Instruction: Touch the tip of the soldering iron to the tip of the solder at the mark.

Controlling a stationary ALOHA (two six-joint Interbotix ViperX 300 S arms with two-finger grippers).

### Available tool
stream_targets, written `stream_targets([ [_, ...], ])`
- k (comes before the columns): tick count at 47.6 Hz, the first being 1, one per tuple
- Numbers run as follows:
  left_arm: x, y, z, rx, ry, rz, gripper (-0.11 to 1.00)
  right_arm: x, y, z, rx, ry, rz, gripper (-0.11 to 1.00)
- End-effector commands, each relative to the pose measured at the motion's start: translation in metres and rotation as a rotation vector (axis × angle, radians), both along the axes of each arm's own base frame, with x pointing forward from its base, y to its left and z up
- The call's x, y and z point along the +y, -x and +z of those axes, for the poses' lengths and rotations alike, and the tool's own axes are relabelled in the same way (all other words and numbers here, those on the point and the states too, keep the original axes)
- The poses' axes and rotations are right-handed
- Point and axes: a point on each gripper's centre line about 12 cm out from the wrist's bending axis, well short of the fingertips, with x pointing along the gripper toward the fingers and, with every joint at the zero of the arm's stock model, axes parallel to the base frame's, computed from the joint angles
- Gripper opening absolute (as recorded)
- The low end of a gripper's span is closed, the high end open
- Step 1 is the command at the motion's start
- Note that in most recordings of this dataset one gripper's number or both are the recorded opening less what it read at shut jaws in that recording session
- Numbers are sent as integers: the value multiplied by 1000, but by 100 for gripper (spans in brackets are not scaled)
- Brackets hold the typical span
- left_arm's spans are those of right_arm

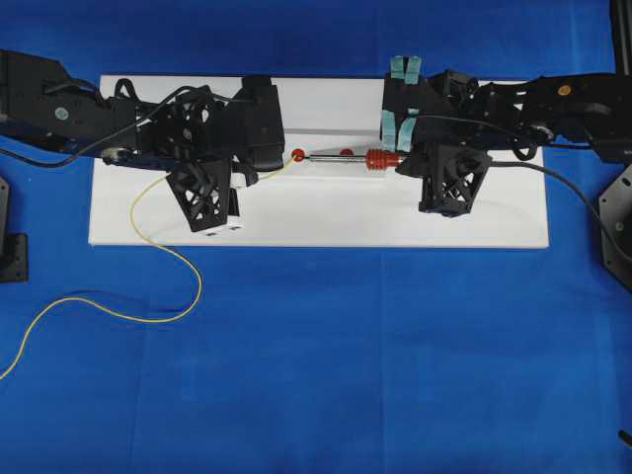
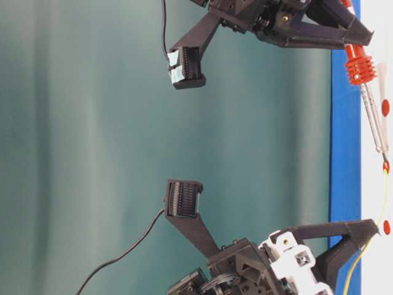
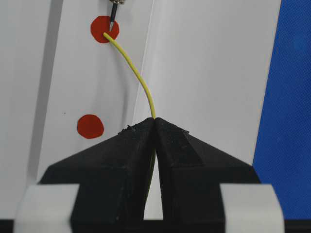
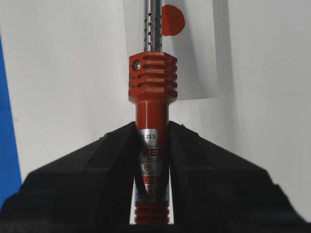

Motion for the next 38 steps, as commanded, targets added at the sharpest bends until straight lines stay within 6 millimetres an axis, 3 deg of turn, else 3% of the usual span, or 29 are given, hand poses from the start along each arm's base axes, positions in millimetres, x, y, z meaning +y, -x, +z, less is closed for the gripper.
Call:
stream_targets([
  [1,0,-6,12,-38,-5,-3,2,-2,-6,10,-34,9,-2,6],
  [38,0,-10,12,-19,-5,-7,2,-2,-6,10,-30,7,-2,6],
])
